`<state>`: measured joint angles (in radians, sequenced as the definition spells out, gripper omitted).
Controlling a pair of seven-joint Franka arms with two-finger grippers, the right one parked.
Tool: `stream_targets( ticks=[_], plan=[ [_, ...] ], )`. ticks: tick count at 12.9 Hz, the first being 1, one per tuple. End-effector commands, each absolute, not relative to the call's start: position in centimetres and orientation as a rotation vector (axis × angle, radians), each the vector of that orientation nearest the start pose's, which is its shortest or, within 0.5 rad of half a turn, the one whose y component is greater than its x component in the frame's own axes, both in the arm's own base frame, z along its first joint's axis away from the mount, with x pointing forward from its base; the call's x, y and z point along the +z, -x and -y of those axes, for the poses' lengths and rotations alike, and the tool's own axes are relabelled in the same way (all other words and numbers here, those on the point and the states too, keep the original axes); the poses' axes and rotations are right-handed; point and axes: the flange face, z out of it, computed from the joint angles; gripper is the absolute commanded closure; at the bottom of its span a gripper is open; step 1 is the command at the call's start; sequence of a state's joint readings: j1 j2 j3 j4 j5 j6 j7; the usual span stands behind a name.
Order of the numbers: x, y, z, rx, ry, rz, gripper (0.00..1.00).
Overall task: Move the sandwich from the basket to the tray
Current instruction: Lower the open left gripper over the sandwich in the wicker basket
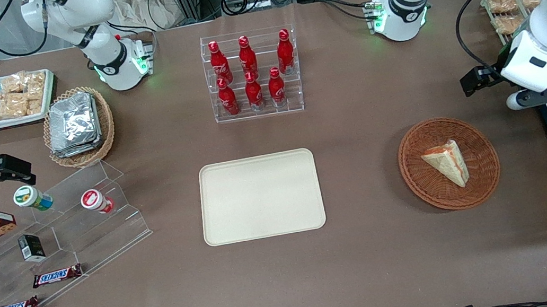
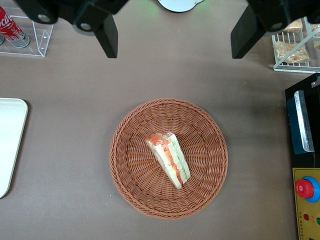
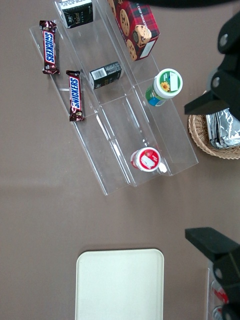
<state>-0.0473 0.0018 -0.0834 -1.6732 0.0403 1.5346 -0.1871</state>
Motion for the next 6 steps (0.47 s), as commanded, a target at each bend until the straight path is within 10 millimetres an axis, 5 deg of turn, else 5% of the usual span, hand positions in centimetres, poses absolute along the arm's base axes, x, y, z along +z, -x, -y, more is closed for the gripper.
stream_targets(
  ticks=[1,6],
  plan=[
    [57.1,-53.6,6.71,0.2,3.08,0.071,0.0],
    [57.12,-53.91,6.65,0.186,3.082,0.083,0.0]
  ],
)
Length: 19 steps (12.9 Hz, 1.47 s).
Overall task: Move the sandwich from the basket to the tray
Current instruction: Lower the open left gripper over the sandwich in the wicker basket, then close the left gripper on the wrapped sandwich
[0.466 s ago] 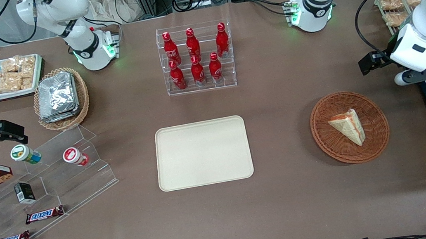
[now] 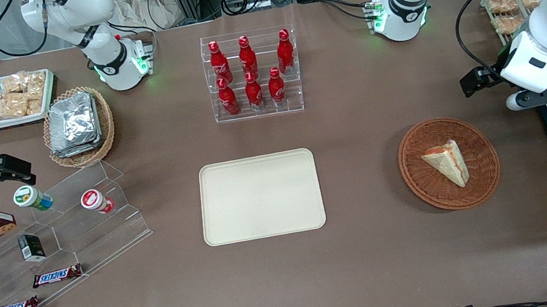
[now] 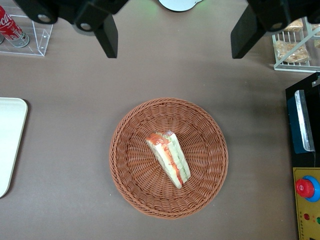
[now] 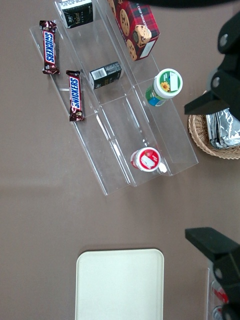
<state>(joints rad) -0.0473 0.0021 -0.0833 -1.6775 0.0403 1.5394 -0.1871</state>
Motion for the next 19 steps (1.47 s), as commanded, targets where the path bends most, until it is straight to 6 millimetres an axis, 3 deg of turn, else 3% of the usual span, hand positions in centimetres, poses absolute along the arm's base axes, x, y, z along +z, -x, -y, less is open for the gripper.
stream_targets(
  ticks=[1,2,4,6,8,10,12,17,19],
  plan=[
    [57.0,-54.0,6.4,0.191,3.083,0.102,0.0],
    [56.9,-54.1,6.1,0.193,3.079,0.13,0.0],
    [56.0,-54.2,5.3,0.227,3.048,0.358,0.0],
    [54.1,-55.0,4.6,0.277,3.021,0.463,0.0],
    [50.8,-56.3,4.6,0.364,3.036,0.504,0.0],
    [46.8,-57.8,2.0,0.48,3.065,0.683,0.0],
    [43.3,-58.8,0.8,0.513,3.052,0.726,0.0],
    [33.6,-60.4,0.4,0.449,3.039,0.768,0.0],
    [30.7,-60.8,0.3,0.432,3.037,0.776,0.0]
  ],
)
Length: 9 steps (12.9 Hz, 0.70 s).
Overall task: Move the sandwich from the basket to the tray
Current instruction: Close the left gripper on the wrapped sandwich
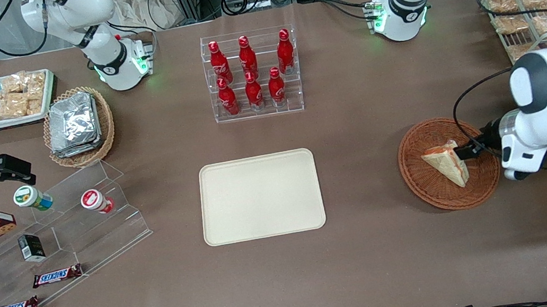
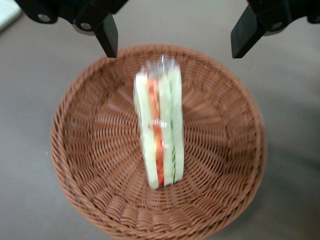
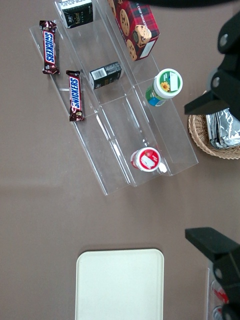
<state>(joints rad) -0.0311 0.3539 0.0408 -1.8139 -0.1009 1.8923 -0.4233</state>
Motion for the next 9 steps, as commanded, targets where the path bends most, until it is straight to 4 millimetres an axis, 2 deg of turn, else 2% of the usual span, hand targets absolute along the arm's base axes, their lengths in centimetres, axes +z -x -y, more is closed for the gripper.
stream_targets(
  ticks=[1,6,9],
  plan=[
    [29.6,-60.8,0.3,0.424,3.036,0.78,0.0],
    [23.4,-60.0,0.1,0.35,3.042,0.814,0.0],
    [21.1,-59.4,0.2,0.363,3.047,0.86,0.0]
  ],
)
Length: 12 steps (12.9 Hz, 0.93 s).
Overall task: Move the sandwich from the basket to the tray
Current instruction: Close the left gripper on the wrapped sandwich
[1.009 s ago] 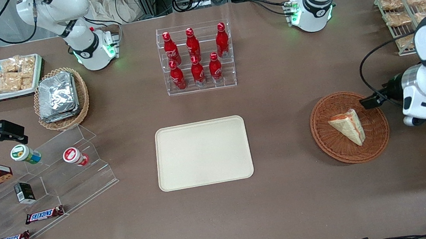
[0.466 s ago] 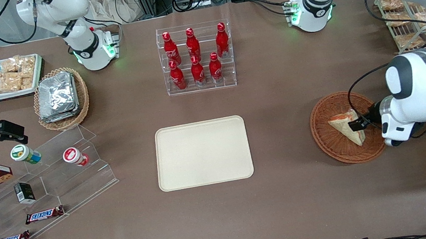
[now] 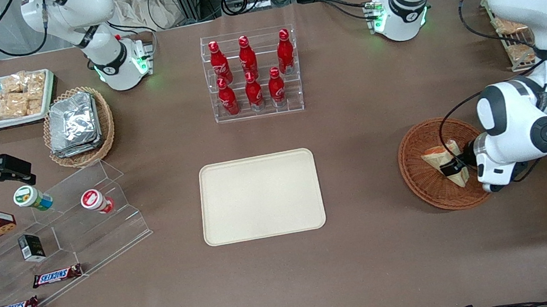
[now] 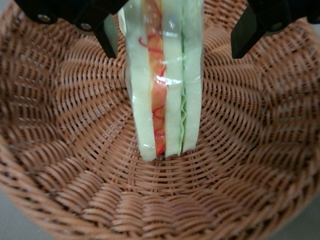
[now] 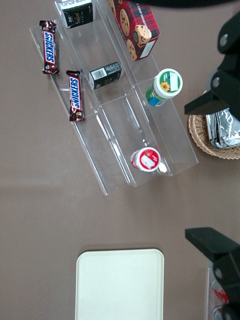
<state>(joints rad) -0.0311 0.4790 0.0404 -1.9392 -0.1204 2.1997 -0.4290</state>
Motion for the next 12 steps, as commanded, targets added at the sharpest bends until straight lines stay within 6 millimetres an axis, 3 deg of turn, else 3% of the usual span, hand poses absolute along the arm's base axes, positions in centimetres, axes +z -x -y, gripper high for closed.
stream_targets(
  ticks=[1,3,4,5,8,11,12],
  plan=[
    [20.7,-59.3,0.3,0.376,3.049,0.873,0.06],
    [20.5,-59.3,0.4,0.385,3.049,0.877,0.74],
    [21.0,-59.5,0.4,0.376,3.055,0.885,0.92],
    [22.0,-59.7,0.5,0.368,3.065,0.876,1.0],
    [28.4,-60.2,2.3,0.383,3.107,0.766,1.0],
    [35.7,-62.3,6.8,0.437,3.198,0.404,1.0],
    [37.9,-62.9,9.2,0.405,3.207,0.17,1.0]
  ],
)
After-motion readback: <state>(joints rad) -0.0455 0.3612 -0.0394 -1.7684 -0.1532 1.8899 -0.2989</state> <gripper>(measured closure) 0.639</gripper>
